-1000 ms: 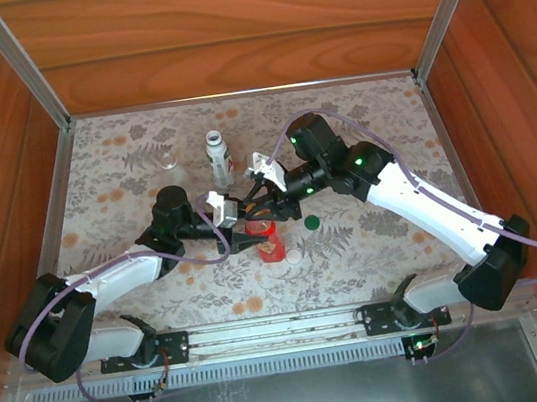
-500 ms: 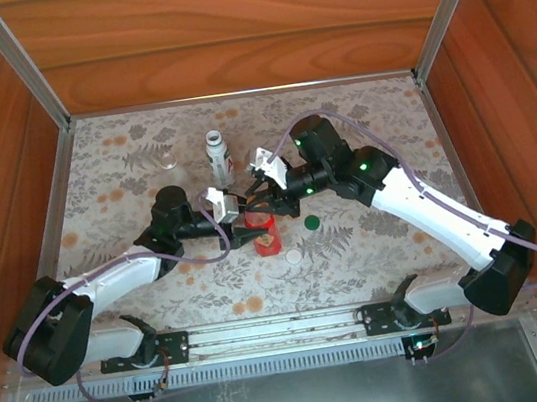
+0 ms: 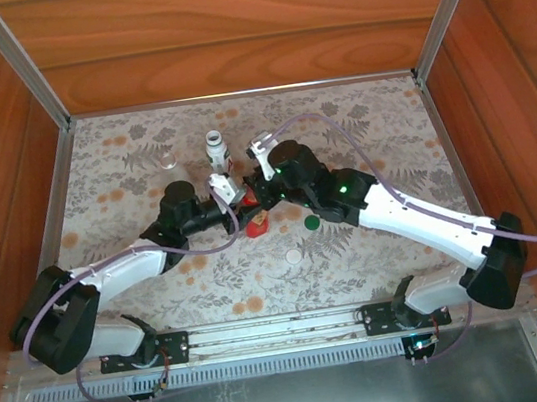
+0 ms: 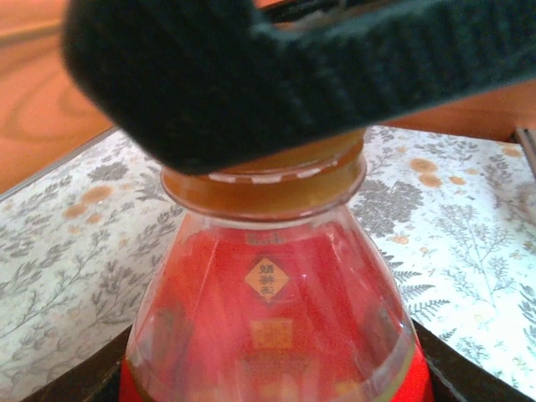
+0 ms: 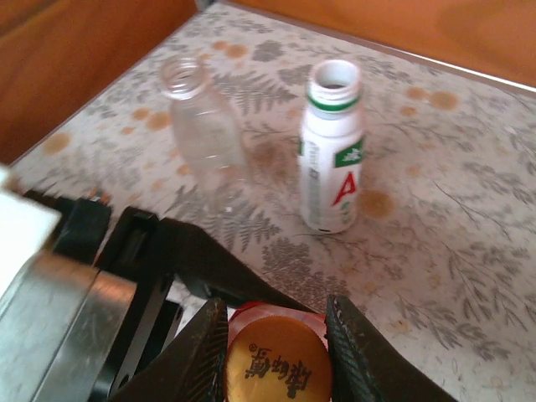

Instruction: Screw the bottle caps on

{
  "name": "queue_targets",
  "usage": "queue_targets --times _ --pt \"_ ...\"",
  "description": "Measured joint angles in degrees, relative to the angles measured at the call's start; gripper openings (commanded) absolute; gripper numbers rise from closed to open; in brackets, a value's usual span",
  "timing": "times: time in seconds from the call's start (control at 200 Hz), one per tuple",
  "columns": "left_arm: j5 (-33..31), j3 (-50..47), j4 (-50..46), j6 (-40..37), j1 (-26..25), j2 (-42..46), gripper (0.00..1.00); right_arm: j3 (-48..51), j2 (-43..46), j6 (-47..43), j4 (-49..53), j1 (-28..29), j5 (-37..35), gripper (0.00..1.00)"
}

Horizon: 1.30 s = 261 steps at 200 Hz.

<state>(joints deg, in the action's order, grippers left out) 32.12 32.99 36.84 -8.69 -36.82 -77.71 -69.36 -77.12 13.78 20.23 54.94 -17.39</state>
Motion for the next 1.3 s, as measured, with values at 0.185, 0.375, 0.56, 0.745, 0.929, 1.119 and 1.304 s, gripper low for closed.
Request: queue_targets --times 0.185,0.375,0.56,0.745,0.929,1.119,1.304 --pt "-0.11 -0.07 -0.02 -0.11 0.00 -0.15 0.57 3.74 2.05 -3.17 -4.96 -0.31 2.12 0.46" --pt "6.45 -1.16 1.90 -0.79 -0.07 1.46 0.57 8.76 11.45 -14.60 -6.14 -3.23 15.67 0.71" --pt "15.76 -1.16 2.16 -0.76 -0.07 1.49 0.57 8.26 17.14 -23.06 -4.48 -4.79 26.53 0.72" --pt "22.82 -1.16 2.14 -0.68 -0.04 1.49 0.57 3.48 14.75 -28.55 2.60 -5.90 35.26 0.68" --pt "27.12 -1.16 2.14 -0.52 -0.04 1.49 0.57 0.46 10.47 -31.63 7.76 -6.78 39.58 0.61" --pt "29.68 -1.16 2.12 -0.42 -0.04 1.51 0.56 0.31 7.76 -32.46 9.42 -8.55 42.86 0.50" --pt "29.92 -1.16 2.03 -0.20 0.07 1.57 0.56 0.31 7.67 -32.28 9.42 -9.38 47.32 0.28"
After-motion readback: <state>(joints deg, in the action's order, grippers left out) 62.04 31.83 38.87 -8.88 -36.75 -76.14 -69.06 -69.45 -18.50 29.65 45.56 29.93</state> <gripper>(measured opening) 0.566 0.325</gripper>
